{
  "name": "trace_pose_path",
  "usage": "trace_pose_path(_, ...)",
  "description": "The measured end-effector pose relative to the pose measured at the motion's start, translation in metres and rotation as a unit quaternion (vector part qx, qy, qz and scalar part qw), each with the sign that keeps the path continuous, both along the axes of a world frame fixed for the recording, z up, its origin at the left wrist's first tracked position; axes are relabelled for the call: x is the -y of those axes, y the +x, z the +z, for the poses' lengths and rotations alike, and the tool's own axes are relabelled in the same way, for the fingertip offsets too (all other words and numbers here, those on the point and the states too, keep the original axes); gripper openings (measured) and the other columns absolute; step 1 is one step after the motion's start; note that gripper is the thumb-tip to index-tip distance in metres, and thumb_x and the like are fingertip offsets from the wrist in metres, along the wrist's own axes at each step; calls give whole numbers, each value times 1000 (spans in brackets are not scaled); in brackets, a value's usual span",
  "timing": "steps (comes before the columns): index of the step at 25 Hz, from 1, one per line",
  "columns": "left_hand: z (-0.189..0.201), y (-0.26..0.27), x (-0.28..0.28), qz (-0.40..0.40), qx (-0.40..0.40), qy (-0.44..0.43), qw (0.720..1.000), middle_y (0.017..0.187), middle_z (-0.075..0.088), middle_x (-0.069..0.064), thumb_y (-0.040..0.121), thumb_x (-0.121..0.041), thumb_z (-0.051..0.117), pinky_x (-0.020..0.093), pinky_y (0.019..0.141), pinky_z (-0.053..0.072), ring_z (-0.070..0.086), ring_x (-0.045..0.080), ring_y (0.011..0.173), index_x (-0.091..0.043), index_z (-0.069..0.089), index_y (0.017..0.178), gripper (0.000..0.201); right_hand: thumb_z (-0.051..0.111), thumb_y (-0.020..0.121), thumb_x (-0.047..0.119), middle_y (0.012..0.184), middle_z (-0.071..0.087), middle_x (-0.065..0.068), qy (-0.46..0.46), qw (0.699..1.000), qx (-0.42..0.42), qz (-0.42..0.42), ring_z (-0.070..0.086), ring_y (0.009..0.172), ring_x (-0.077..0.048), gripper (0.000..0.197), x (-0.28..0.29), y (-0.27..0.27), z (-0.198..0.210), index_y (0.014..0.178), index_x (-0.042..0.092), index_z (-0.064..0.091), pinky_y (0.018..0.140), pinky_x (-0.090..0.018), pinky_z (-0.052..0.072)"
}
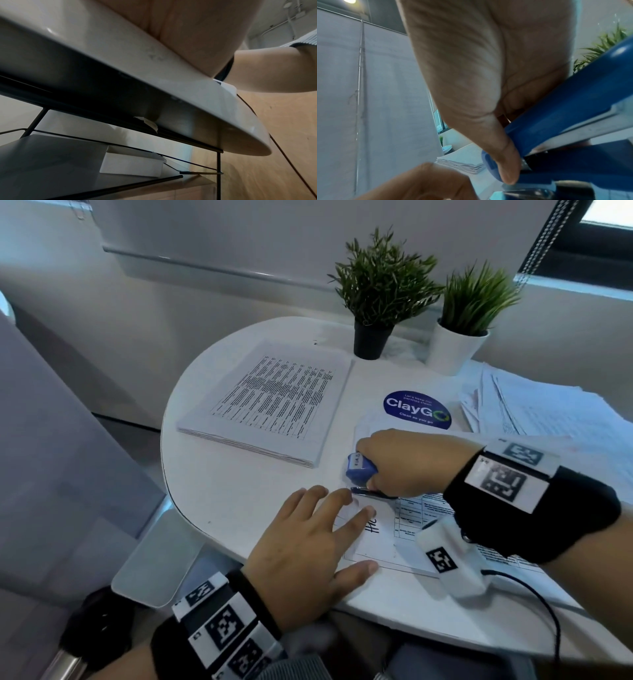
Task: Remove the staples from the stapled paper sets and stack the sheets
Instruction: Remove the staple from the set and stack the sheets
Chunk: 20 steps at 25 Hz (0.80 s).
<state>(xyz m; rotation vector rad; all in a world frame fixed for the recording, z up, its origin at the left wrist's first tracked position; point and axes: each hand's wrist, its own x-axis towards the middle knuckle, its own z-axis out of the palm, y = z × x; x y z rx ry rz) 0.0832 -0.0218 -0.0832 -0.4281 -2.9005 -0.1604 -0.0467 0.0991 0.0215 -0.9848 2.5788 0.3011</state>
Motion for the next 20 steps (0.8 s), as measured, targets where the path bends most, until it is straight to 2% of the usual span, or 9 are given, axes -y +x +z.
trace_pose_path(4,-2,2,-1,-18,-22,19,999,129,55,2,93,-57,41,40,105,40,49,26,118,-22,54,136,56,47,98,31,95,55,-4,27,1000,0,9,47,74,-17,24,7,0,1,102,10,56,51,-21,28)
trace_pose_path(7,-7,3,-2,-27,-36,21,999,131,56,4,94,-51,43,38,108,38,49,26,124,-17,56,134,55,47,98,33,99,60,-7,26,1000,7,8,49,75,-18,29,7,-6,-1,105,7,58,56,-25,33)
trace_pose_path(10,-8,3,-2,-31,-38,26,998,132,56,5,94,-49,44,36,110,35,47,27,127,-15,55,134,54,49,96,32,96,57,-6,13,1000,2,11,51,73,-18,24,4,-7,-7,100,9,55,62,-29,38)
trace_pose_path(14,-9,2,-2,-29,-30,27,999,133,55,5,94,-51,42,35,109,38,46,27,130,-16,55,136,56,55,93,31,92,54,-5,-35,999,-9,4,55,78,-22,20,-2,-6,-17,93,12,50,70,-33,44)
trace_pose_path(18,-9,1,-3,-29,-16,30,999,135,54,5,95,-51,40,35,108,40,44,26,133,-17,53,138,57,59,91,26,88,47,-1,-75,997,-29,12,50,77,-19,20,-2,-3,-26,92,15,42,61,-28,38)
trace_pose_path(20,-8,1,-3,-29,-12,36,999,135,53,5,94,-52,40,34,107,41,44,26,133,-17,52,138,57,59,91,27,91,47,-1,-86,995,-49,28,49,76,-18,22,-3,-2,-30,93,17,40,64,-28,37)
